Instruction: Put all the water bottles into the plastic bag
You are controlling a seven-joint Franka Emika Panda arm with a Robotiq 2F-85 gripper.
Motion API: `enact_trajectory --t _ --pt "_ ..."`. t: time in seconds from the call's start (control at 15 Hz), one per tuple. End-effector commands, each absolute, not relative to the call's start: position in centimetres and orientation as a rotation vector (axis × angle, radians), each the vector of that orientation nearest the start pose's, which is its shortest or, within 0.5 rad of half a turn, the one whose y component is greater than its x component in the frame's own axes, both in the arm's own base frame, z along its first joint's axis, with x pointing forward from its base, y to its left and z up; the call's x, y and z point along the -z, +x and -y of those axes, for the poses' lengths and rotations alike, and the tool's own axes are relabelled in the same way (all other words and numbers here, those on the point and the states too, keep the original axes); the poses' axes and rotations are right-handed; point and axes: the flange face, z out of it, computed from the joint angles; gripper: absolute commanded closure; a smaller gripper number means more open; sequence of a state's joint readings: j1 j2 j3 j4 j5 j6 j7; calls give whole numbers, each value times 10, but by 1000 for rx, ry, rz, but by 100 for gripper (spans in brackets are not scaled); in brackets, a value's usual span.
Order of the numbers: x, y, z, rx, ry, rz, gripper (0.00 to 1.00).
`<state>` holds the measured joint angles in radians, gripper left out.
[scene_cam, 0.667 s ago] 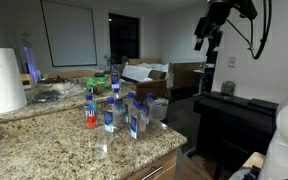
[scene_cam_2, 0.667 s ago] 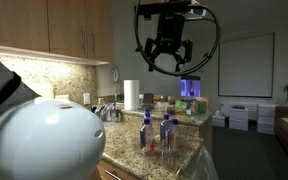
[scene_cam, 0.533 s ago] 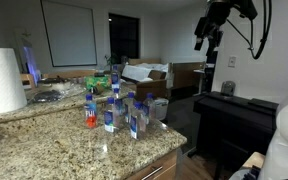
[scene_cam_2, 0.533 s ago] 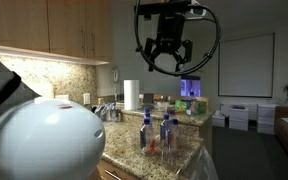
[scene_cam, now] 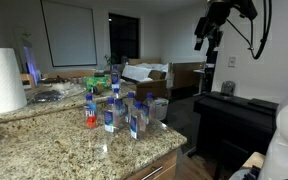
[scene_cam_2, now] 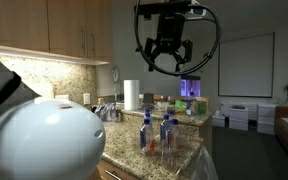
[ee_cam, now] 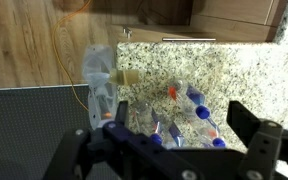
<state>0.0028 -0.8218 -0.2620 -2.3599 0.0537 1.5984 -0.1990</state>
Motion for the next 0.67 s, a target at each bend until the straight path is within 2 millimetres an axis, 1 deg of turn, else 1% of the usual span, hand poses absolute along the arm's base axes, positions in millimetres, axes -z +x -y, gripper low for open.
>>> enact_trajectory --t 0.0,0.4,0.53,0.6 --pt "-594 292 98 127 -2906 24 0" --pt "-594 294 98 131 -2913 24 0" --pt "-595 309 85 182 -2905 55 0" --pt "-594 319 75 199 -2909 81 0"
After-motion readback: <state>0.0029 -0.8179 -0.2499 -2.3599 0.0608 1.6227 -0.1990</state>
